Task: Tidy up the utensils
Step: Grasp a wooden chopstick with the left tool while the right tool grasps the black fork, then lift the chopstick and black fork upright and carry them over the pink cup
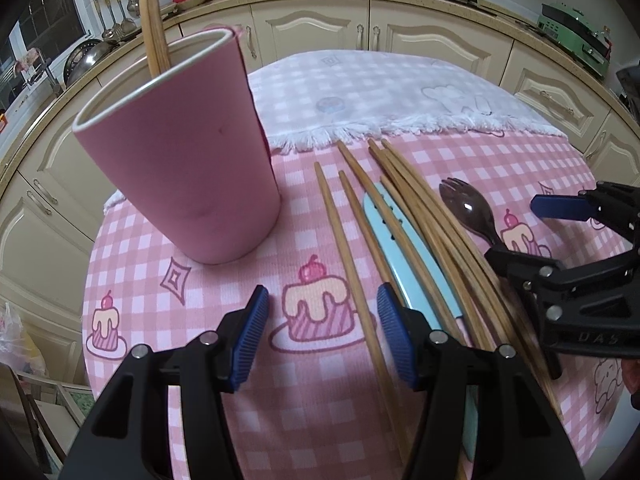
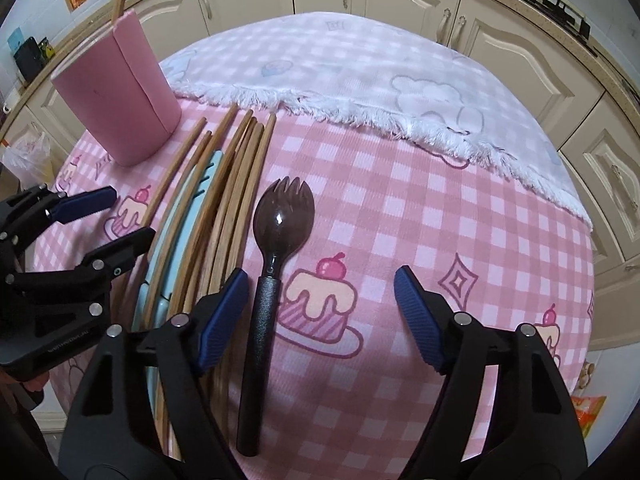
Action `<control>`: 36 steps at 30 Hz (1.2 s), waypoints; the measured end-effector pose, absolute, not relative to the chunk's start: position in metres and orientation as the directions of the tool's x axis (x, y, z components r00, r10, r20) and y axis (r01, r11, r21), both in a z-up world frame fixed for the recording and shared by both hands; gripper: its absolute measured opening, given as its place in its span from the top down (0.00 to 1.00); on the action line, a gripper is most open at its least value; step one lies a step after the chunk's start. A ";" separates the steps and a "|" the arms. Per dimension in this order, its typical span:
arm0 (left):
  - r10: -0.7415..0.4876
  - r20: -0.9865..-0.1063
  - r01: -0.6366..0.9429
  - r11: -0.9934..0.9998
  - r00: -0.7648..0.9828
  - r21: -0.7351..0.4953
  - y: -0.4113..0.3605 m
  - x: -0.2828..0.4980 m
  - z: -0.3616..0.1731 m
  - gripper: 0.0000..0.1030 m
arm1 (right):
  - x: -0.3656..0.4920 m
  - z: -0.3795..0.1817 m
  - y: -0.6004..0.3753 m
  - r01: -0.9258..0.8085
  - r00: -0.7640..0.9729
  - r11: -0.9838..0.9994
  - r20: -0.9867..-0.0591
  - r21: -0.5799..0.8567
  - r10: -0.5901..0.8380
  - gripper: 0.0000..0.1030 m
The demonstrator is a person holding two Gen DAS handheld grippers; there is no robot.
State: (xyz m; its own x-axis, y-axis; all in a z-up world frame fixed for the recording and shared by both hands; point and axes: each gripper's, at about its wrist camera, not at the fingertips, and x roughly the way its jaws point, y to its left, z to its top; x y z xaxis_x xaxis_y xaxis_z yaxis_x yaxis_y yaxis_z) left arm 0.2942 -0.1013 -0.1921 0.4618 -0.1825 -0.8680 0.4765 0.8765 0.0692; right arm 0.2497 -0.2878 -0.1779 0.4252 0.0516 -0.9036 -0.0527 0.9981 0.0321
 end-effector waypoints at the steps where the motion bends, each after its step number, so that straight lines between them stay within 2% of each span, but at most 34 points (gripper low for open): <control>1: -0.181 -0.869 0.477 0.876 0.461 0.071 -0.102 0.295 -0.192 0.46 | 0.251 -0.178 -0.287 -0.055 0.424 0.998 -0.904 0.031 0.051 0.29; 5: -0.182 -0.872 0.479 0.875 0.454 0.066 -0.102 0.298 -0.193 0.46 | 0.254 -0.177 -0.283 -0.072 0.423 0.997 -0.905 0.020 0.048 0.40; 8: -0.186 -0.874 0.481 0.875 0.448 0.061 -0.102 0.298 -0.193 0.47 | 0.257 -0.176 -0.275 -0.106 0.427 0.994 -0.903 0.008 0.053 0.57; 9: -0.191 -0.875 0.485 0.873 0.446 0.056 -0.101 0.298 -0.193 0.48 | 0.257 -0.175 -0.272 -0.117 0.428 0.993 -0.902 0.006 0.056 0.67; 10: -0.203 -0.876 0.493 0.869 0.438 0.045 -0.101 0.298 -0.193 0.53 | 0.257 -0.174 -0.270 -0.126 0.428 0.992 -0.902 0.006 0.060 0.77; 12: -0.220 -0.876 0.507 0.861 0.429 0.032 -0.102 0.300 -0.193 0.65 | 0.257 -0.173 -0.269 -0.139 0.427 0.990 -0.901 0.013 0.072 0.86; 13: -0.222 -0.876 0.514 0.857 0.429 0.034 -0.104 0.300 -0.193 0.78 | 0.256 -0.173 -0.271 -0.137 0.429 0.990 -0.900 0.022 0.079 0.89; 14: -0.229 -0.876 0.523 0.852 0.425 0.031 -0.106 0.299 -0.192 0.89 | 0.255 -0.173 -0.273 -0.134 0.431 0.990 -0.898 0.034 0.090 0.89; 16: -0.240 -0.875 0.532 0.846 0.421 0.024 -0.109 0.299 -0.192 0.94 | 0.253 -0.173 -0.279 -0.125 0.441 0.990 -0.890 0.066 0.115 0.89; 26: -0.314 -0.826 0.507 0.861 0.468 -0.040 -0.096 0.281 -0.179 0.95 | 0.233 -0.154 -0.312 -0.085 0.554 0.968 -0.796 0.238 0.244 0.89; 32: -0.376 -0.745 0.491 0.868 0.551 -0.074 -0.086 0.264 -0.152 0.95 | 0.219 -0.132 -0.322 -0.086 0.653 0.941 -0.695 0.327 0.301 0.89; 36: -0.428 -0.657 0.493 0.865 0.621 -0.098 -0.073 0.249 -0.127 0.95 | 0.214 -0.117 -0.324 -0.097 0.709 0.928 -0.629 0.360 0.318 0.89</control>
